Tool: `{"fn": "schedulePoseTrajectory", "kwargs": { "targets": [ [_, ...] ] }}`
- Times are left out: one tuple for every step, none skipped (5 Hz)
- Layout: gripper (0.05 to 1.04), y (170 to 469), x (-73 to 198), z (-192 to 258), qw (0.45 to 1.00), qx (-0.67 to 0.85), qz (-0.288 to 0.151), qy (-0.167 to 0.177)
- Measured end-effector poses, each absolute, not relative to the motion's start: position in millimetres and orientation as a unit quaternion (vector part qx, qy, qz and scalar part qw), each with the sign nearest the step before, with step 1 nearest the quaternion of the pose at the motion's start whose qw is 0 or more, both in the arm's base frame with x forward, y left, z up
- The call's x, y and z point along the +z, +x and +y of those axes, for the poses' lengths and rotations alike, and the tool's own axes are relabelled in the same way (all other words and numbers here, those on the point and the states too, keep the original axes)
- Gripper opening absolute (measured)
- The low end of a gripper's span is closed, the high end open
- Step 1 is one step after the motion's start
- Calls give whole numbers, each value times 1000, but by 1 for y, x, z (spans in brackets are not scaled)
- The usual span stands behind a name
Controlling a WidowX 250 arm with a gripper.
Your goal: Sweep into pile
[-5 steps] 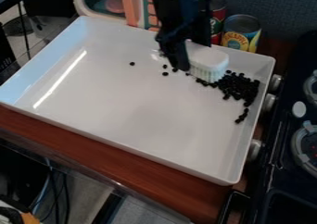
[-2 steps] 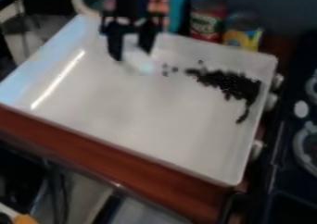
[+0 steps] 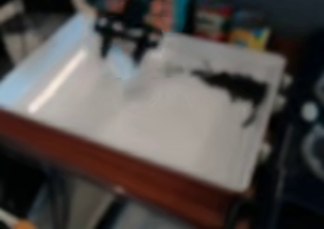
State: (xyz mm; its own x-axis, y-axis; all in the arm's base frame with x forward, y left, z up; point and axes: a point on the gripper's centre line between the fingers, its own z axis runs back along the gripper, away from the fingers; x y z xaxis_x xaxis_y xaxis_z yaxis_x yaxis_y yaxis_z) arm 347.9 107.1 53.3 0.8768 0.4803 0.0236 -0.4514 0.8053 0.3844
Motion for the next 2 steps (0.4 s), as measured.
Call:
{"fn": "schedulePoseTrajectory", "kwargs": {
  "targets": [
    [732,351,53,131,958,221,46,180],
    [732,356,49,159,955,250,55,149]
  ]
}}
